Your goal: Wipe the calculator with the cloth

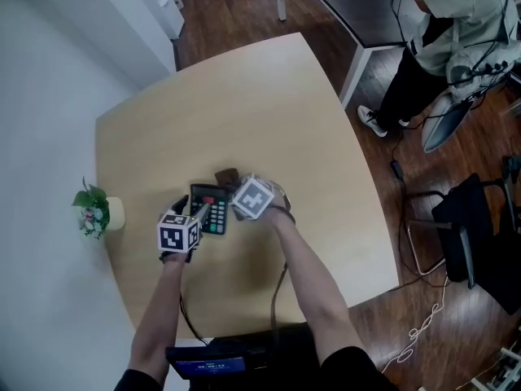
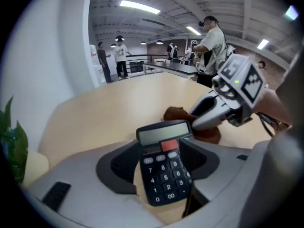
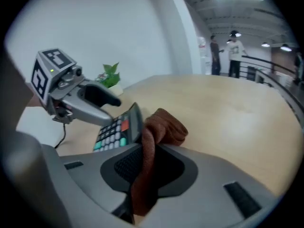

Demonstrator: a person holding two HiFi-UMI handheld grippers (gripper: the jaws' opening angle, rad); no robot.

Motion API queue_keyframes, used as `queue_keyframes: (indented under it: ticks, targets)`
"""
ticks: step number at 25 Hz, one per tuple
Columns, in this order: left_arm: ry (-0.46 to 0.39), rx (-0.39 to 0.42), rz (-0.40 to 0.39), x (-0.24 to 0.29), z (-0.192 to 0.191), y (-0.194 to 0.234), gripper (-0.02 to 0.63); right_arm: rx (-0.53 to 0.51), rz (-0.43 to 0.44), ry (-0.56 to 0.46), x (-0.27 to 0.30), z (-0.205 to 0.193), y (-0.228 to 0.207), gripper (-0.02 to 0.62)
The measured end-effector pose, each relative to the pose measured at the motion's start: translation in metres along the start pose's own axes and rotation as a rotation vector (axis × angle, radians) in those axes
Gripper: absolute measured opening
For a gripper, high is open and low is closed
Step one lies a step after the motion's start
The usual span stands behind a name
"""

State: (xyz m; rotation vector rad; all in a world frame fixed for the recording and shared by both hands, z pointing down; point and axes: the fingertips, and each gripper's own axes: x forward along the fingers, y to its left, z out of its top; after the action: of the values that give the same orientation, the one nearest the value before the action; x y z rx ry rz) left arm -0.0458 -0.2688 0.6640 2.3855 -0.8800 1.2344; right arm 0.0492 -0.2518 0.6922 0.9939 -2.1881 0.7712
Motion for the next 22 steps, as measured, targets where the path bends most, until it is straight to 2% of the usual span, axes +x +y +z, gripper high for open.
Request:
queue_keyframes:
  ticks: [2, 4, 5, 6, 8, 10, 11, 13, 17, 19, 20, 22]
  targets:
    - [-0.004, -0.012, 0.022, 0.005, 0.004, 0.011, 0.285, -0.036, 0.045, 0.032, -0.001, -0.004, 0.014, 0.078]
    - [-0.028, -0.018, -0.043, 0.007, 0.012, 0.024, 0.285, -0.028, 0.033, 0.002, -0.008, -0.008, 0.016, 0.078]
    - [-0.046, 0.012, -0.099, 0.007, 0.02, 0.028, 0.291, -0.013, 0.017, -0.015, -0.013, -0.012, 0.015, 0.078]
    - [-0.059, 0.069, -0.171, 0.008, 0.029, 0.028, 0.291, 0.003, 0.001, -0.031, -0.018, -0.015, 0.013, 0.078]
    - [-0.042, 0.236, -0.36, 0.01, 0.042, 0.015, 0.291, 0.035, -0.014, -0.055, -0.028, -0.024, 0.017, 0.078]
    - [0.054, 0.434, -0.558, 0.012, 0.041, -0.007, 0.291, 0.072, -0.019, -0.077, -0.039, -0.035, 0.023, 0.078]
    - [0.119, 0.523, -0.632, 0.014, 0.037, -0.016, 0.291, 0.093, -0.021, -0.088, -0.044, -0.04, 0.026, 0.078]
    - [0.22, 0.62, -0.722, 0.023, 0.035, -0.027, 0.291, 0.133, -0.018, -0.108, -0.056, -0.051, 0.032, 0.078]
    - [0.336, 0.602, -0.821, 0.041, 0.038, -0.04, 0.293, 0.196, 0.003, -0.138, -0.08, -0.069, 0.052, 0.078]
    - [0.423, 0.614, -0.858, 0.045, 0.023, -0.04, 0.244, 0.214, 0.002, -0.146, -0.09, -0.078, 0.06, 0.078]
    - [0.453, 0.605, -0.873, 0.046, 0.017, -0.039, 0.2, 0.221, -0.001, -0.149, -0.094, -0.082, 0.063, 0.078]
    - [0.486, 0.526, -0.901, 0.045, 0.011, -0.037, 0.174, 0.231, -0.007, -0.15, -0.101, -0.09, 0.069, 0.078]
